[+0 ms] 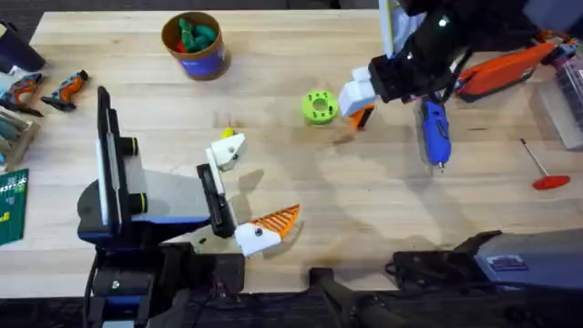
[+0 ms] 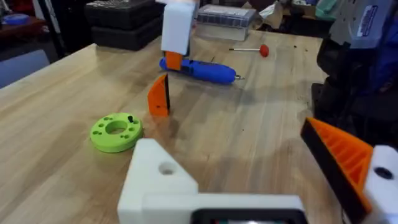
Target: Pick up the gripper from the table and insert it into the empty holder that is missing its gripper. Then pick up a screw, insert it into the mounting hole, and use the screwdriver to tighten it. Finally, clean up the table by picking up the vegetable and placing it into the bucket.
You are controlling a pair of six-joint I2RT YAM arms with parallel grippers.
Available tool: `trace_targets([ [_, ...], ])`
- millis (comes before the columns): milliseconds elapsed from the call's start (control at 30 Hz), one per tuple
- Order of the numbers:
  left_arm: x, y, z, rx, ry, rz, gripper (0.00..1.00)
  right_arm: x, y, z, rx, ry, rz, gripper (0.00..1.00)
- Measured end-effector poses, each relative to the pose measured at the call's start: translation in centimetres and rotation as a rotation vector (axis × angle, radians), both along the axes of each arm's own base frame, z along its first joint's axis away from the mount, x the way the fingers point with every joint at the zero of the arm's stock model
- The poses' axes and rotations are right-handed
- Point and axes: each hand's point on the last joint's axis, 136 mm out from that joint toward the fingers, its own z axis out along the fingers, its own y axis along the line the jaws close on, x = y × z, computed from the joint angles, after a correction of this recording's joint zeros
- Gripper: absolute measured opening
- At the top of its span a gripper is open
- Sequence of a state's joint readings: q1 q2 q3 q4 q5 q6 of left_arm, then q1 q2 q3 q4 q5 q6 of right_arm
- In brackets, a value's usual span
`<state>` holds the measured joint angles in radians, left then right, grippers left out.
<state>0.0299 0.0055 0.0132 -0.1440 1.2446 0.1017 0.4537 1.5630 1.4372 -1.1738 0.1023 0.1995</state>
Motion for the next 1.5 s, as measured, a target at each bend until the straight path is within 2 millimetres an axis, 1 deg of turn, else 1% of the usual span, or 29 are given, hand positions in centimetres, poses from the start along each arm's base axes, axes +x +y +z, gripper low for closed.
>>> trace_targets([
  [100,0.0,0.0,0.0,0.000,0.000,-0.001,0.986,0.7,-0.8,-1.1,-0.026,0.028,-0.007,0.992],
  [133,0.0,0.0,0.0,0.000,0.000,-0.001,0.986,1.5,-0.9,-2.3,-0.037,0.042,-0.005,0.992],
  [367,0.0,0.0,0.0,0.000,0.000,-0.001,0.985,3.5,-0.5,-5.0,-0.038,0.060,-0.006,0.992],
  [500,0.0,0.0,0.0,0.000,0.001,-0.001,0.986,4.1,-0.5,-6.3,-0.031,0.084,-0.020,0.988],
  [600,0.0,0.0,0.0,0.000,0.000,-0.001,0.986,4.3,-1.2,-7.1,-0.037,0.108,-0.043,0.935],
  [667,0.0,0.0,0.0,0.000,0.001,-0.001,0.986,4.4,-1.6,-7.5,-0.040,0.119,-0.056,0.923],
  [767,0.0,0.0,0.0,0.000,0.000,-0.001,0.985,4.4,-1.6,-7.7,-0.041,0.127,-0.058,0.905],
  [933,0.0,0.0,0.0,0.000,0.000,-0.001,0.986,4.3,-1.1,-7.7,-0.039,0.124,-0.048,0.823],
  [1067,0.0,0.0,0.0,0.000,0.000,-0.001,0.986,4.2,-1.0,-7.7,-0.037,0.124,-0.045,0.724],
  [1267,0.0,0.0,0.0,0.000,0.000,-0.001,0.986,4.2,-1.0,-7.7,-0.037,0.125,-0.045,0.630],
  [1500,0.0,0.0,0.0,0.000,0.000,-0.001,0.986,4.7,-0.8,-7.7,-0.030,0.107,-0.045,0.586],
])
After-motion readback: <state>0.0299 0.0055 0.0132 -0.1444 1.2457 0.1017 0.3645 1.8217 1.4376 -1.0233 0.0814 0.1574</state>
